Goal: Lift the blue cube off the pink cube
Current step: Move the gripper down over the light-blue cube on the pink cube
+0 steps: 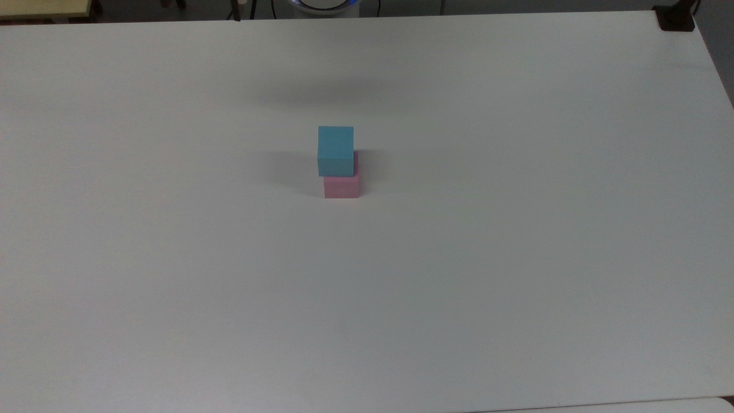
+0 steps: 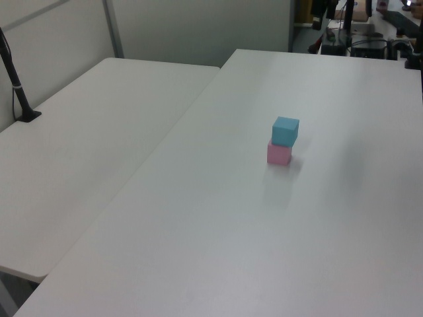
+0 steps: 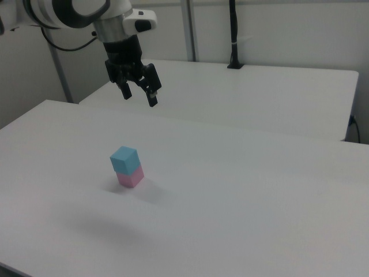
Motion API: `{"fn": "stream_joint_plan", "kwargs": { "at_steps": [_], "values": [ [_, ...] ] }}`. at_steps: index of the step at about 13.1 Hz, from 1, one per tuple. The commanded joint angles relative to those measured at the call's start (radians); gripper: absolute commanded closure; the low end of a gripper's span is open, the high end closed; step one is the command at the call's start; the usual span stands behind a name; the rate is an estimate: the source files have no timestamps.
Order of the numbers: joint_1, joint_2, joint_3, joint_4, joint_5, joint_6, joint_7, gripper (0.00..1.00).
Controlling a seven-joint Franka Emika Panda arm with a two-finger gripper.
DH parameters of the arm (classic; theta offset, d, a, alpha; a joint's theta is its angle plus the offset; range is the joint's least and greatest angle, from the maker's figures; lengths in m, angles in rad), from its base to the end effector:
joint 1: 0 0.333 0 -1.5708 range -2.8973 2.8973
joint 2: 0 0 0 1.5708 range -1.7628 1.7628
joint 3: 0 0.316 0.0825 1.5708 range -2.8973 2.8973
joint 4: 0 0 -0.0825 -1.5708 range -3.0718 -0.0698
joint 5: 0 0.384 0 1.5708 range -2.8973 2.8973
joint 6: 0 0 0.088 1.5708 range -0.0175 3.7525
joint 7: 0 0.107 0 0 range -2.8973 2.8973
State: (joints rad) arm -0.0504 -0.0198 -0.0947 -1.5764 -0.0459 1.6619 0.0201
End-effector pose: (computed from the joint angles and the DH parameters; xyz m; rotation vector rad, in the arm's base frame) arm 0.5512 -0.0857 0.6414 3.0768 -0.2521 0.1580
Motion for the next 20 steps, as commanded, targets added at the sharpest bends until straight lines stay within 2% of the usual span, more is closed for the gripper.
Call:
{"fn": "stream_joint_plan", "kwargs": {
  "at_steps": [1, 9, 13, 15, 17, 20],
  "values": [
    [0.018, -0.017, -0.022, -0.019, 0.047, -0.002, -0.022, 0.0],
    [0.018, -0.014, -0.017, -0.024, 0.037, -0.005, -0.023, 0.0],
    [0.056, 0.017, 0.01, -0.063, -0.003, 0.006, -0.037, 0.0],
    [0.069, 0.032, 0.029, -0.079, -0.002, 0.006, -0.031, 0.0],
    [0.072, 0.079, 0.052, -0.083, 0.017, 0.047, -0.014, 0.0],
    [0.072, 0.109, 0.099, -0.177, 0.076, 0.195, 0.004, 0.0]
  ]
}}
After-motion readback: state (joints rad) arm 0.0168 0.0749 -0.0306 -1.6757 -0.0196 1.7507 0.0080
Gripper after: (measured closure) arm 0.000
